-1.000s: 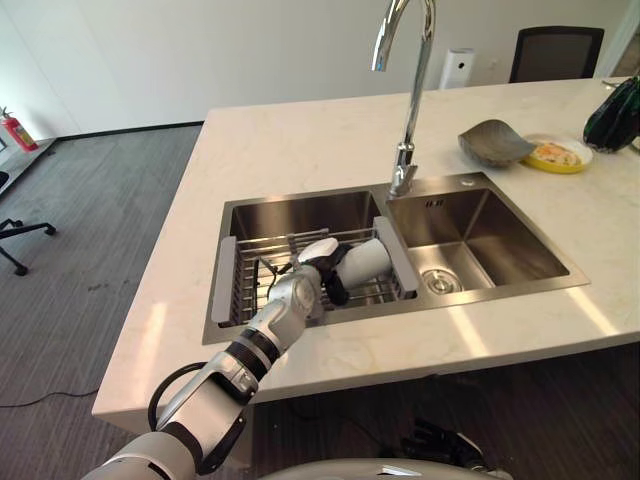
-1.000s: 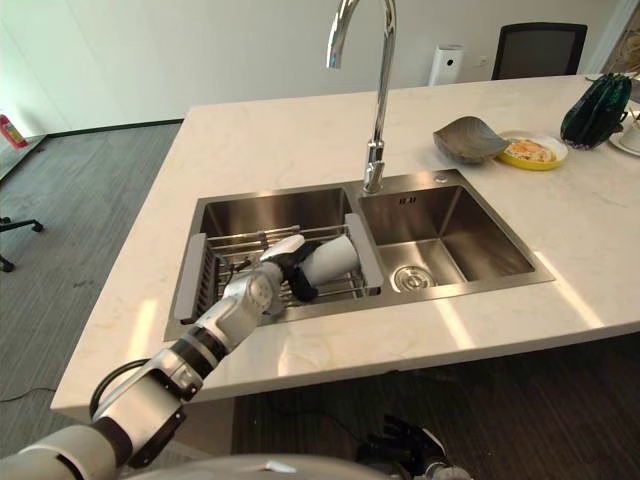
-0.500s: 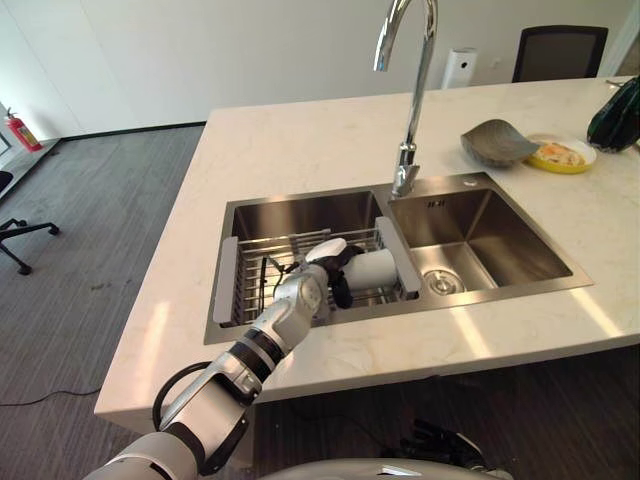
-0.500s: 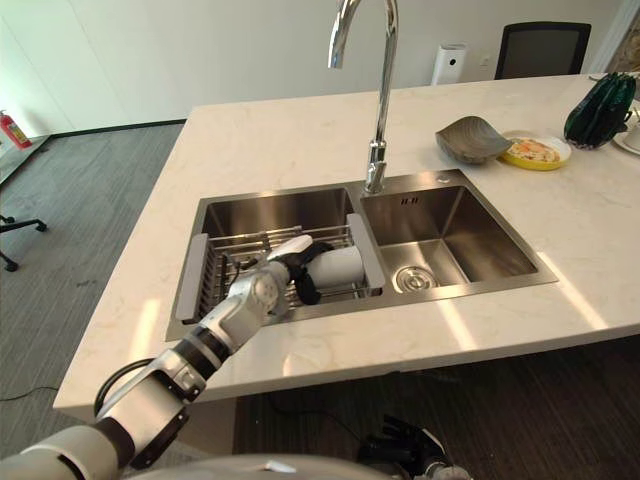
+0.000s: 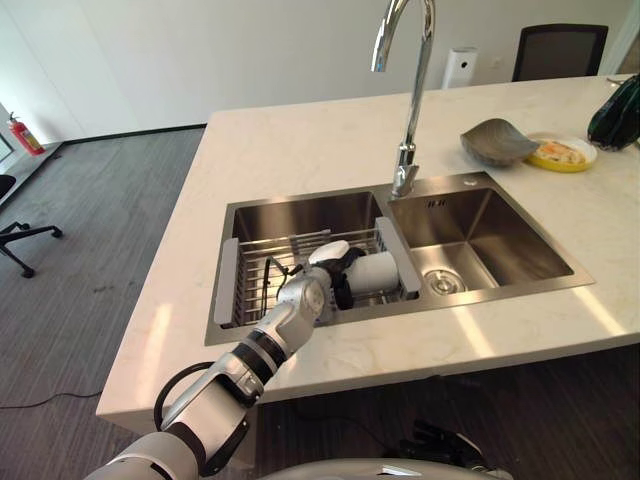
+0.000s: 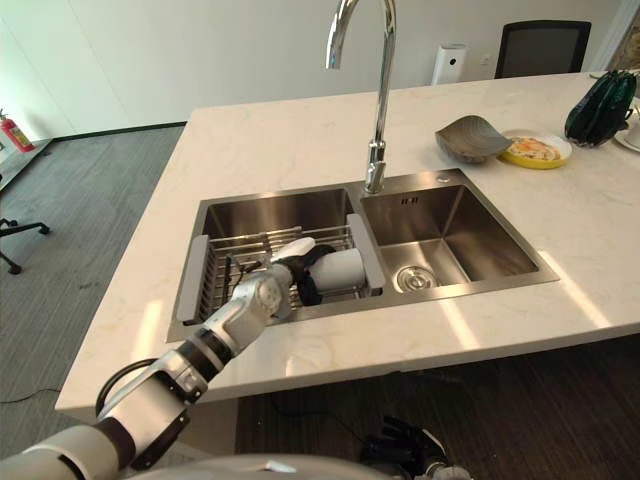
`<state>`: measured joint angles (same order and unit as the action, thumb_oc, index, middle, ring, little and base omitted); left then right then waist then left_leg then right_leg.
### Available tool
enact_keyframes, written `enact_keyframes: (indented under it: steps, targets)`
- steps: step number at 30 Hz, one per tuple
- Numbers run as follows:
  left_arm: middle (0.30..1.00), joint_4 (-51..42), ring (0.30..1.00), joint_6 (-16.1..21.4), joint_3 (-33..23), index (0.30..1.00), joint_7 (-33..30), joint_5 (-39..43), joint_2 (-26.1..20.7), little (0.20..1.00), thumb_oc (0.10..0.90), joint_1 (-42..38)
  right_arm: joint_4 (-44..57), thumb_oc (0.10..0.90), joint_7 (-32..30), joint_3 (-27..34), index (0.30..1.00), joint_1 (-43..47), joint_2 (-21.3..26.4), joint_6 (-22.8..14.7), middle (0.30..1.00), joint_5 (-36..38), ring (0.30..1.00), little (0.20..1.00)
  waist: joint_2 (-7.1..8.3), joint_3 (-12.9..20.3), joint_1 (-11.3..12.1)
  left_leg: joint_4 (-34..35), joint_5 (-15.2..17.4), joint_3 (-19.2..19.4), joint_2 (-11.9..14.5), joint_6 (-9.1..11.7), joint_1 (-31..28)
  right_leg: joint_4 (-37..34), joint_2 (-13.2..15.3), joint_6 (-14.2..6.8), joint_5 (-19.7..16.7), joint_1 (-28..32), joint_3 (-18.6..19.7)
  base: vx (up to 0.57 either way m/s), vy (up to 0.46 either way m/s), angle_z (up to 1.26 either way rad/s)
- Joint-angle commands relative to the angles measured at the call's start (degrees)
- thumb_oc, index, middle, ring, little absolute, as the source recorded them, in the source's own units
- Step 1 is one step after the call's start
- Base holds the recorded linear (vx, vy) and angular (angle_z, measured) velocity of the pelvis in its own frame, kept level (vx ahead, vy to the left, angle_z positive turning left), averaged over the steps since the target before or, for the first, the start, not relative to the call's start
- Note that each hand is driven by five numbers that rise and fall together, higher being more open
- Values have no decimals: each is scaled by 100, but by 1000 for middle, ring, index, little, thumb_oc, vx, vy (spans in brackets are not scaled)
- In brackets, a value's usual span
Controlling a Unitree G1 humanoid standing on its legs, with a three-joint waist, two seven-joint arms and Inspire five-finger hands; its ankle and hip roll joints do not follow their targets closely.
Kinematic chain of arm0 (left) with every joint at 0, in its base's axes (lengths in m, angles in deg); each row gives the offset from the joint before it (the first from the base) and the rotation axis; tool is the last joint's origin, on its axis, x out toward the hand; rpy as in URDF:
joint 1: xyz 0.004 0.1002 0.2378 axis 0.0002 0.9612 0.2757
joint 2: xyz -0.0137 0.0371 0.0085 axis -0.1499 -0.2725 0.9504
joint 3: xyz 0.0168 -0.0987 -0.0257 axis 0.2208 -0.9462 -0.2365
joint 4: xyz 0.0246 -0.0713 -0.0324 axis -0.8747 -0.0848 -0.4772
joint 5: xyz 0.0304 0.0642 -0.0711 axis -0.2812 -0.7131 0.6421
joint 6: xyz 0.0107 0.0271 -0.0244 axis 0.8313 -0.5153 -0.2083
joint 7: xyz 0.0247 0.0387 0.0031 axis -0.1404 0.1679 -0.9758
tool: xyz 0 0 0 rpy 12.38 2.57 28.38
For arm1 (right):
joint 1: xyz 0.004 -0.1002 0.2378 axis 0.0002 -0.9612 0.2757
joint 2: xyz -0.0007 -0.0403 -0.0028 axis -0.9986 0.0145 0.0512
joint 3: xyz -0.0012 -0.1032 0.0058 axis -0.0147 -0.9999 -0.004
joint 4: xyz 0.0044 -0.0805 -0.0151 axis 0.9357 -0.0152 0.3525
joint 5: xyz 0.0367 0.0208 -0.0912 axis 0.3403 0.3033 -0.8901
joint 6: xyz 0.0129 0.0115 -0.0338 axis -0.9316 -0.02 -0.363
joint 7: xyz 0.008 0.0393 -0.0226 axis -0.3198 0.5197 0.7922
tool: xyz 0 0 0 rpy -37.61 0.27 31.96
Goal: Place the dishes in the dishwasher.
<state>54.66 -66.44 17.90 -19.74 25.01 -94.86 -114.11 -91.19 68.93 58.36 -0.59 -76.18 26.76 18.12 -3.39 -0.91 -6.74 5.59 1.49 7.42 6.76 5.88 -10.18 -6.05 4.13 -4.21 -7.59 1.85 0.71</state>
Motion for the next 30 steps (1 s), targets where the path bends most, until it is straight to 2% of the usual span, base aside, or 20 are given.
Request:
enact_keyframes:
  steps: [1,3,4,5,6,14,20,25,30]
  targets:
    - [900,423,900,317,128,900,-174,-94,487,900,800,-1135,-317,800,199,-97,900,108,101,-93,900,113,900,900,-154,-109,-145,-59,-80,-42,111,331,152,105,97,-185,794,446,-95,0,0,0]
    - [900,368,900,329,176,900,-90,-126,480,900,800,-1128,-334,800,205,-77,900,124,107,-93,900,117,900,900,-162,-108,-149,-59,-78,-34,110,330,150,105,97,-185,794,445,-105,0,0,0]
    - [568,330,568,333,197,568,-9,-155,467,568,579,-1121,-334,800,212,-73,900,120,107,-91,900,115,900,900,-163,-108,-151,-59,-76,-37,106,328,151,105,98,-184,792,447,-106,0,0,0]
    - [568,330,568,333,197,568,-9,-155,467,568,579,-1121,-334,800,212,-73,900,120,107,-91,900,115,900,900,-163,-108,-151,-59,-76,-37,106,328,151,105,98,-184,792,447,-106,0,0,0]
    - [300,327,300,335,200,300,27,-151,468,300,400,-1120,-347,800,203,-71,900,121,108,-93,900,110,900,900,-165,-108,-153,-59,-73,-38,103,325,150,105,102,-183,791,450,-107,0,0,0]
    - [300,341,300,548,327,300,143,-193,425,300,400,-1101,-354,800,222,-96,900,97,109,-116,900,90,900,900,-153,-92,-162,-59,-63,-45,100,320,136,105,91,-171,803,469,-95,0,0,0]
    - [300,-28,300,931,367,300,40,-67,146,300,400,-1088,-380,800,177,-140,900,80,108,-97,900,-24,900,900,-125,-62,-154,-59,-45,-25,106,320,122,105,95,-192,810,475,-99,0,0,0]
    - [300,-590,300,1215,-80,300,-525,550,-160,300,400,-1003,-385,800,116,-158,900,37,71,-77,900,-93,900,900,-84,-29,-121,-59,-44,-22,103,322,121,105,103,-207,813,480,-124,0,0,0]
    - [300,-1520,300,1709,-673,300,-1148,1102,-548,300,400,-857,-370,800,136,-136,900,7,33,-54,900,-97,900,900,-44,-14,-112,-59,-18,-20,100,331,120,105,112,-221,843,498,-159,0,0,0]
